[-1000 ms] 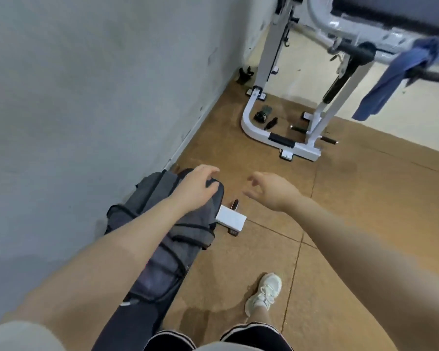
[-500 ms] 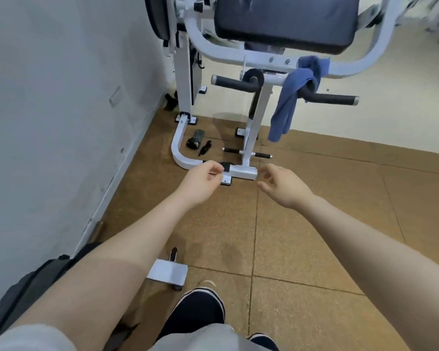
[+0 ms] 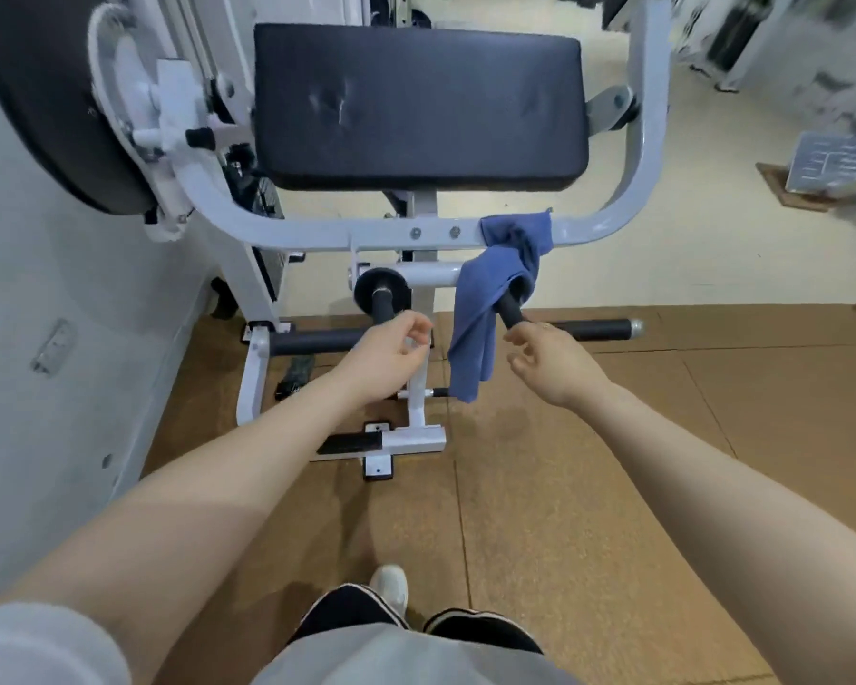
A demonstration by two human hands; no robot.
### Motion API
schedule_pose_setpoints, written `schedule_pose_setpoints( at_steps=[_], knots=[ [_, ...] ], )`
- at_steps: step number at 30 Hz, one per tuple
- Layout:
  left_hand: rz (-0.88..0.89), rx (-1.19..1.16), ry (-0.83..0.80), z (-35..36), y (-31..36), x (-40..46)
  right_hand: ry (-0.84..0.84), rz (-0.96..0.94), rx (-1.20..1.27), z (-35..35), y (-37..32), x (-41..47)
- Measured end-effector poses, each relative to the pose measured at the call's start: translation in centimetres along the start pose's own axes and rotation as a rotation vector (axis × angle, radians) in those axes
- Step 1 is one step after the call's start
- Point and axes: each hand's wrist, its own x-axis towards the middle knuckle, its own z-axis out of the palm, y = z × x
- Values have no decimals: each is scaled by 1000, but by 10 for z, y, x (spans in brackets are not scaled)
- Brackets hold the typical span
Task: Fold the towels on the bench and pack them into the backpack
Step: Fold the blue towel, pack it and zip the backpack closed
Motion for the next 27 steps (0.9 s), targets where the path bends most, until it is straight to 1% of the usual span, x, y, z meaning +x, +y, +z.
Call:
schedule_pose_setpoints(
  at_steps=[3, 7, 9, 11, 14, 18, 19, 21, 22, 23, 25, 27],
  knots=[
    [5, 34, -31, -5, 9, 63, 69, 30, 18, -18, 15, 50],
    [6, 39, -27, 0, 19, 133, 110, 58, 88, -35, 49, 119],
    [-6, 30, -12, 5, 24, 163, 106, 50, 117, -43, 65, 157],
    [-38, 3, 31, 10, 29, 191, 60, 23, 103, -49, 80, 197],
    [-127, -69, 112, 19, 32, 228, -29, -98, 22, -55, 97, 251],
    [-291, -188, 218, 36, 41, 257, -181, -297, -121, -49, 117, 295],
    [-317, -177, 227, 39, 43, 261, -198, -343, -171, -46, 120, 304],
    [-353, -138, 250, 45, 46, 264, -173, -419, -236, -41, 124, 317],
    [-374, -136, 274, 48, 47, 263, -154, -423, -214, -40, 124, 321],
    [-397, -143, 303, 51, 48, 260, -150, -401, -138, -42, 122, 323],
    [-428, -151, 361, 57, 50, 252, -200, -357, 104, -47, 117, 323],
    [-437, -193, 410, 62, 51, 243, -256, -382, 331, -54, 105, 320]
  ],
)
